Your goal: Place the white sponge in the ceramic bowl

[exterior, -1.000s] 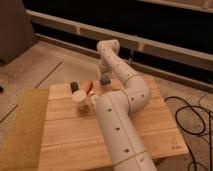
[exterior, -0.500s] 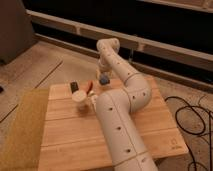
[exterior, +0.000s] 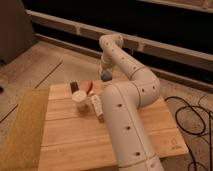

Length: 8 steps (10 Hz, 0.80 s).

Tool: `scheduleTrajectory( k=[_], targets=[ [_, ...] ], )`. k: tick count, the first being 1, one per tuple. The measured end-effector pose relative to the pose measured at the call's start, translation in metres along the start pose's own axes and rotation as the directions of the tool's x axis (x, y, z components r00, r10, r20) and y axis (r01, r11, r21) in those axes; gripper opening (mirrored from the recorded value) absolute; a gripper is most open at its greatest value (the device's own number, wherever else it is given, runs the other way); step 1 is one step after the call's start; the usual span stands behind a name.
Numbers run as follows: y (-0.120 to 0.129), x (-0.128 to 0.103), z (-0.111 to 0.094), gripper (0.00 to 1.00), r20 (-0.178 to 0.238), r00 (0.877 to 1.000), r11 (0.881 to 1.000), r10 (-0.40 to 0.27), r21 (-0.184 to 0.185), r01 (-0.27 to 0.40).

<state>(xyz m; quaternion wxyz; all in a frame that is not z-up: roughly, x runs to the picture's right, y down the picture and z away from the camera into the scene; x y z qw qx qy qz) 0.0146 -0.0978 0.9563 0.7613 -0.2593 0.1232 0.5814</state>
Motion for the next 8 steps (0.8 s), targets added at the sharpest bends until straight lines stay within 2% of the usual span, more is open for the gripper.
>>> scheduleTrajectory(
  k=[3, 6, 8],
  targets=[
    [0.011, 0.024, -0.014, 0.0, 0.03, 0.999, 1.0, 0.022, 0.005, -0.022],
    [0.015, 0.058, -0.028, 0.0, 0.065, 0.995, 0.997, 0.074, 0.012, -0.074],
    [0.015, 0.08, -0.032, 0.0, 0.072, 0.991, 0.993, 0.114, 0.012, -0.115]
  ],
)
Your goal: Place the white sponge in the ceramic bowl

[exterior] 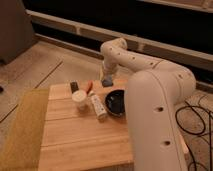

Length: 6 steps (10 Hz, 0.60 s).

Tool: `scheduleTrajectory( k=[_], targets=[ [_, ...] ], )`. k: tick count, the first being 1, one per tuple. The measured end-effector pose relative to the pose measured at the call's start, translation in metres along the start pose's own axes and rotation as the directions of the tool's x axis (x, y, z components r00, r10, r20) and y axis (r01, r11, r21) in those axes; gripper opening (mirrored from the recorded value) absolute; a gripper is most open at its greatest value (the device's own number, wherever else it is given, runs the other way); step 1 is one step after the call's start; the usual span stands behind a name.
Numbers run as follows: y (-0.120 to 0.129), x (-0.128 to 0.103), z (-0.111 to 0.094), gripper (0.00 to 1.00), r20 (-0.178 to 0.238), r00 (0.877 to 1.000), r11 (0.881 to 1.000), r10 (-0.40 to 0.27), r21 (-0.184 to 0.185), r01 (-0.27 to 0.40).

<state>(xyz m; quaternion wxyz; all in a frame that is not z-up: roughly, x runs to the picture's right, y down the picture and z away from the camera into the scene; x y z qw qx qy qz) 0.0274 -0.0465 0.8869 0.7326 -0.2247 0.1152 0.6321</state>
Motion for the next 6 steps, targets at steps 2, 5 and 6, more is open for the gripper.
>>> scheduleTrajectory(
  k=[2, 5, 6],
  targets=[
    [0.0, 0.02, -0.002, 0.0, -0.001, 1.0, 1.0, 0.024, 0.0, -0.024],
    [0.005, 0.046, -0.004, 0.0, 0.001, 1.0, 1.0, 0.016, 0.005, -0.016],
    [0.004, 0.058, -0.004, 0.0, 0.0, 1.0, 1.0, 0.016, 0.009, -0.016]
  ],
)
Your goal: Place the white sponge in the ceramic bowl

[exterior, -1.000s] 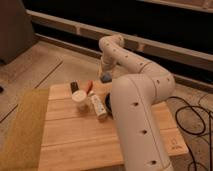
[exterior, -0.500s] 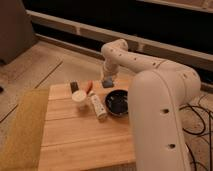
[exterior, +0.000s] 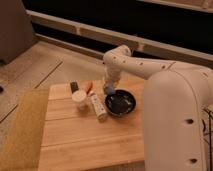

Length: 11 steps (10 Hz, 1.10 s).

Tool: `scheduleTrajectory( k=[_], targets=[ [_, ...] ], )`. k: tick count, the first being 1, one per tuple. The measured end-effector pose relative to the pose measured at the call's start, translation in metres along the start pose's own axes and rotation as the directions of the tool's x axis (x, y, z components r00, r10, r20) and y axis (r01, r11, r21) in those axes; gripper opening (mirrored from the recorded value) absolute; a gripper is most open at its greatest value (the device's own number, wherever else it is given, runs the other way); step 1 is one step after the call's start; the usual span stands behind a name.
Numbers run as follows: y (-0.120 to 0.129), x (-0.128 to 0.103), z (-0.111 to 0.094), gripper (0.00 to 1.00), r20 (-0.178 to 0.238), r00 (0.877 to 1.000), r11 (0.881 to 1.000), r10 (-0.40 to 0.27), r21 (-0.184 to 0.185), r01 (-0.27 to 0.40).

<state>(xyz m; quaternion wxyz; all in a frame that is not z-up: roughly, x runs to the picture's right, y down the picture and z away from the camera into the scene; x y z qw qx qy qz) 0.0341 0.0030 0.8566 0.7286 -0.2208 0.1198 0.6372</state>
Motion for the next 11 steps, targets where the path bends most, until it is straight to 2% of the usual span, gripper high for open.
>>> scheduleTrajectory(
  k=[2, 5, 7, 9, 10, 11],
  targets=[
    [-0.009, 0.016, 0.001, 0.0, -0.006, 1.0, 1.0, 0.007, 0.015, -0.007],
    [-0.043, 0.032, 0.007, 0.0, -0.029, 0.999, 0.997, 0.039, 0.068, -0.037],
    [-0.062, 0.044, 0.017, 0.0, -0.059, 0.996, 0.994, 0.062, 0.092, -0.056],
    [-0.071, 0.055, 0.034, 0.0, -0.1, 0.992, 0.993, 0.072, 0.102, -0.062],
    [-0.068, 0.059, 0.049, 0.04, -0.128, 0.99, 0.995, 0.06, 0.09, -0.048],
    [-0.064, 0.059, 0.057, 0.11, -0.134, 0.99, 0.996, 0.044, 0.079, -0.033]
  ],
)
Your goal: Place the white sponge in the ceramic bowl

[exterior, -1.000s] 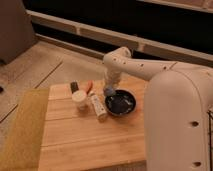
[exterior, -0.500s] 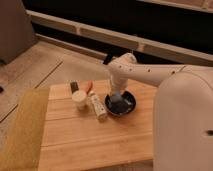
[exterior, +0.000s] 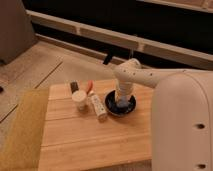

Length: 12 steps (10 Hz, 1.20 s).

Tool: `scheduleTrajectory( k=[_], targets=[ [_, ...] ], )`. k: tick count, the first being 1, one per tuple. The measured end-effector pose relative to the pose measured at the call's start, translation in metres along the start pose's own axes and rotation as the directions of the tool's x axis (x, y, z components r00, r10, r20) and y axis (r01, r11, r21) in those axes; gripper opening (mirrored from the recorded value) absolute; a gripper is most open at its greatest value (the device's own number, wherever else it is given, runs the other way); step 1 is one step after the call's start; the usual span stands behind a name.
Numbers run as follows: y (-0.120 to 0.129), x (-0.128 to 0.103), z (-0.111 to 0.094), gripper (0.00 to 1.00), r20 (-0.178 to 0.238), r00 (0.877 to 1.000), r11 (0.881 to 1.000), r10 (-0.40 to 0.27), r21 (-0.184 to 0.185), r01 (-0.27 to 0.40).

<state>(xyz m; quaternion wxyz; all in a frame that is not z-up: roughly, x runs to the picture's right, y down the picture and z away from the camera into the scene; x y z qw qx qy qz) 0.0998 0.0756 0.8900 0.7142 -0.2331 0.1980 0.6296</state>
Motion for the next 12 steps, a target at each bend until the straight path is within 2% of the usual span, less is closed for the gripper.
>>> scheduleTrajectory(
  k=[2, 5, 7, 10, 12],
  targets=[
    [0.01, -0.009, 0.007, 0.33, 0.017, 0.999, 0.999, -0.037, -0.022, 0.037],
    [0.009, -0.012, 0.009, 0.64, 0.031, 0.999, 0.999, -0.041, -0.027, 0.042],
    [0.008, -0.012, 0.009, 0.78, 0.035, 0.998, 0.998, -0.045, -0.029, 0.046],
    [0.016, -0.015, 0.004, 0.8, 0.067, 0.995, 0.996, -0.068, -0.054, 0.072],
    [0.015, -0.015, 0.004, 0.8, 0.066, 0.996, 0.996, -0.068, -0.054, 0.071]
  ],
)
